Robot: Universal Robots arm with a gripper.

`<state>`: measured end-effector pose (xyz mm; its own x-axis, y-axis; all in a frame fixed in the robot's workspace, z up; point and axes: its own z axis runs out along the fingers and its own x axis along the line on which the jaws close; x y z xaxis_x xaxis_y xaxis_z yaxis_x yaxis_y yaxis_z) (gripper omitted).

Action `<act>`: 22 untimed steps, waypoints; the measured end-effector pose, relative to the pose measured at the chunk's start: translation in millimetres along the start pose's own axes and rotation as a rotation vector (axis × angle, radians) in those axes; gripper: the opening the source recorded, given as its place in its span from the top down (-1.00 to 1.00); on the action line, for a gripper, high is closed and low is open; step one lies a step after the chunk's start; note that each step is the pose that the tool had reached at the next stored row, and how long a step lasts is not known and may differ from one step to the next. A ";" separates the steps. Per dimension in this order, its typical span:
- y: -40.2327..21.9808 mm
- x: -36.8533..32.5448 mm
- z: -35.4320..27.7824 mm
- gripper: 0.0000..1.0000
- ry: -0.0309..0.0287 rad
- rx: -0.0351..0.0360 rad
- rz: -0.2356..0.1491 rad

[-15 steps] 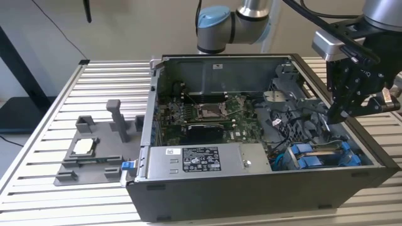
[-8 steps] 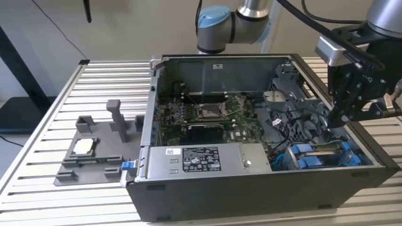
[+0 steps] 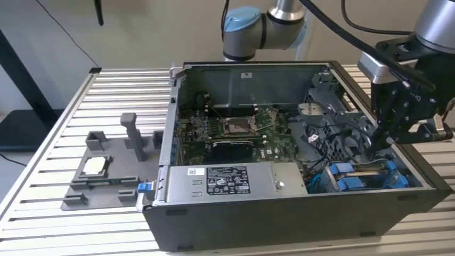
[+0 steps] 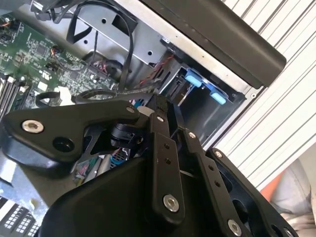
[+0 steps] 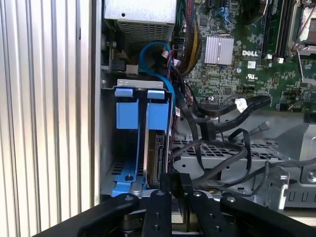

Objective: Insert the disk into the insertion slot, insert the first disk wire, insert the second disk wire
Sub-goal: 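Insert the first disk wire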

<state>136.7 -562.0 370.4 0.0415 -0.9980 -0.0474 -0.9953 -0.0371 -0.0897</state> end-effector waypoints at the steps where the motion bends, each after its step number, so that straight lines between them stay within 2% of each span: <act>1: -0.5 0.5 1.3 0.62 -0.0001 -0.0006 0.000; 8: -3.1 2.1 10.7 0.62 0.0004 -0.0021 0.007; 16: -5.8 3.4 18.3 0.62 0.0013 -0.0120 0.022; 22: -5.7 4.4 22.9 0.62 0.0041 -0.0117 0.055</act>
<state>144.6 -565.0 347.9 -0.0135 -0.9988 -0.0478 -0.9970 0.0171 -0.0755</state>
